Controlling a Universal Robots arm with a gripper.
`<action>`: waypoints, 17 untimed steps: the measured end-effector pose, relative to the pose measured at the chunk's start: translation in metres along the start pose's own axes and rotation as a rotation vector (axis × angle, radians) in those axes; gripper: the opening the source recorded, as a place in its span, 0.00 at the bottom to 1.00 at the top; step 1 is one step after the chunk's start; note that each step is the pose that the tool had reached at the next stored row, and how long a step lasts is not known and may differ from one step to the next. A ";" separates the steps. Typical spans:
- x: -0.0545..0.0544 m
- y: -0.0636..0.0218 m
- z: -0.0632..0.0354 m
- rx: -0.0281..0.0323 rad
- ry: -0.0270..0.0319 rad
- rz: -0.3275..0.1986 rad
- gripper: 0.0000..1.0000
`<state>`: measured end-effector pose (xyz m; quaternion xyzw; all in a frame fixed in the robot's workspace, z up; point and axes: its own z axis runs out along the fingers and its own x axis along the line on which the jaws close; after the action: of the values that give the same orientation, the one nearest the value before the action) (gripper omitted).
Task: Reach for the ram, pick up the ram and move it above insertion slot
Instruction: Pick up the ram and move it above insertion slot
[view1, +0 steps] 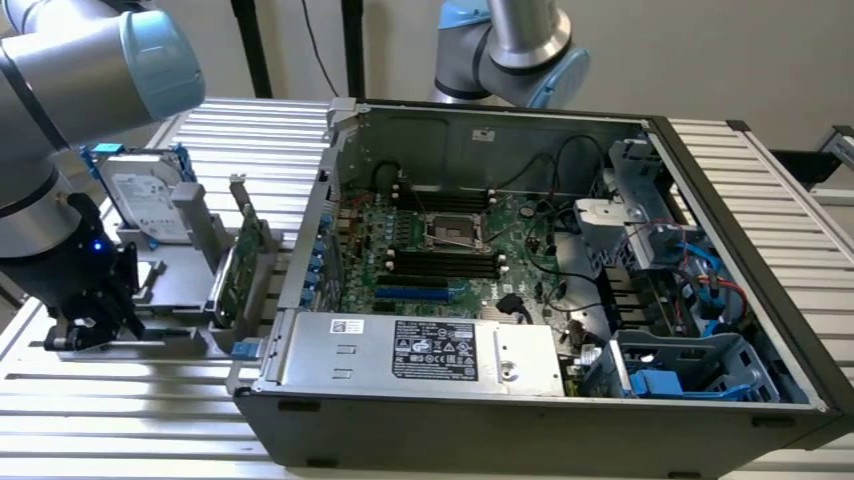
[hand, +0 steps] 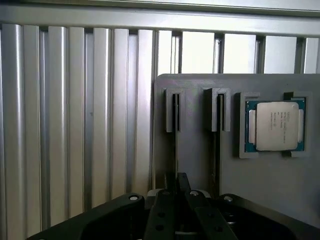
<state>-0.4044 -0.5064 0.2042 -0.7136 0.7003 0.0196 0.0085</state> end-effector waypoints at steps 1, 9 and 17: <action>0.000 0.0000 -0.0013 -0.0002 0.0000 0.001 0.13; -0.001 0.0003 -0.0227 -0.0017 0.0000 0.002 0.13; -0.006 0.0009 -0.0588 -0.0015 0.0000 0.002 0.13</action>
<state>-0.4044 -0.5032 0.2631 -0.7128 0.7010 0.0201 0.0080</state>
